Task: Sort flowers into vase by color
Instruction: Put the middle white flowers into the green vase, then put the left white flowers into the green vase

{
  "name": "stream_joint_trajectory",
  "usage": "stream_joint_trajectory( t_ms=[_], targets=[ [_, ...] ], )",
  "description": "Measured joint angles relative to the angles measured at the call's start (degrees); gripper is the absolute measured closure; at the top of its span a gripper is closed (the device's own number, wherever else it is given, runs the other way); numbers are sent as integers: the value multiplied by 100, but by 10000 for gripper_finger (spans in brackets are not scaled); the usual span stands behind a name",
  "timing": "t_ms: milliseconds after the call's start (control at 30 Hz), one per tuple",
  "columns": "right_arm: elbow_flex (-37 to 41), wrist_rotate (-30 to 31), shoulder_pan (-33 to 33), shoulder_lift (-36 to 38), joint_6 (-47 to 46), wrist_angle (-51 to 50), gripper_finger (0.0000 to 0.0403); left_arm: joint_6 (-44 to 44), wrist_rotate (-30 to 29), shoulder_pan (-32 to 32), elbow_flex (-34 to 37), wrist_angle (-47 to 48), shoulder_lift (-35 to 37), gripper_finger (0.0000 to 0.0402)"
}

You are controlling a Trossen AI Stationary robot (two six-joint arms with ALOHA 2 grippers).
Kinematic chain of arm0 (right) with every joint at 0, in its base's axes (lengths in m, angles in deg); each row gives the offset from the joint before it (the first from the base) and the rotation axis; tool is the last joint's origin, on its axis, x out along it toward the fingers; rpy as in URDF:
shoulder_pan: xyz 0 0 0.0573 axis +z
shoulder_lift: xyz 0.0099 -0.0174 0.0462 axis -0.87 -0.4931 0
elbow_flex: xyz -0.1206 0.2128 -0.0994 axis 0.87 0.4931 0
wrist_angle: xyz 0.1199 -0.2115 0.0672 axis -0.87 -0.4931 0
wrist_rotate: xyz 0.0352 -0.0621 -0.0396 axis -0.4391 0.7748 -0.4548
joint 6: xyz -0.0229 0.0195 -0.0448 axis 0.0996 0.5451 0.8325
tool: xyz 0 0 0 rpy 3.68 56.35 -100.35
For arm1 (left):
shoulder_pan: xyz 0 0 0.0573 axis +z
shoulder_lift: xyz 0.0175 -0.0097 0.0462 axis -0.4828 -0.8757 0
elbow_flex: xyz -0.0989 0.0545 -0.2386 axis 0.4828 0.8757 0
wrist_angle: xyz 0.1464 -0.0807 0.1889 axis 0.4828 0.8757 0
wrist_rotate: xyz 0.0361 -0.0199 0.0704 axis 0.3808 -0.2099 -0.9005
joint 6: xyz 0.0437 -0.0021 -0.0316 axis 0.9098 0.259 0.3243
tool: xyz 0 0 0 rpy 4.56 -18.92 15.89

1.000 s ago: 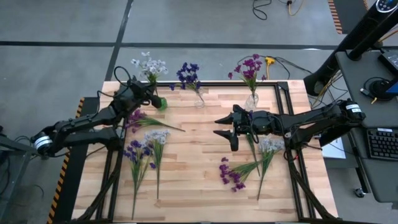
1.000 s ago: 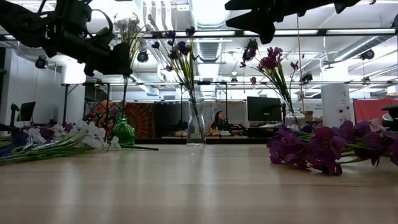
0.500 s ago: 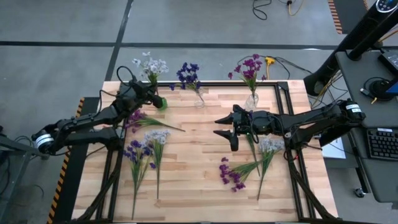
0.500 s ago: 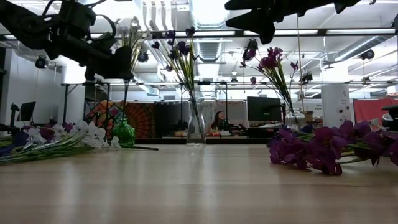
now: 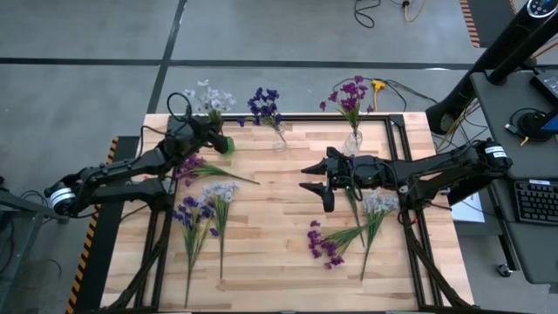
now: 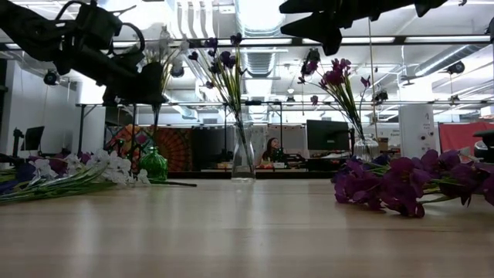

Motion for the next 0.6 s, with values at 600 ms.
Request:
stream_joint_trajectory(
  t_ms=[600],
  targets=[
    [0,-2,0,0,-267,-249,193,-783,149,-15,-572,3132,619,164]
  ],
)
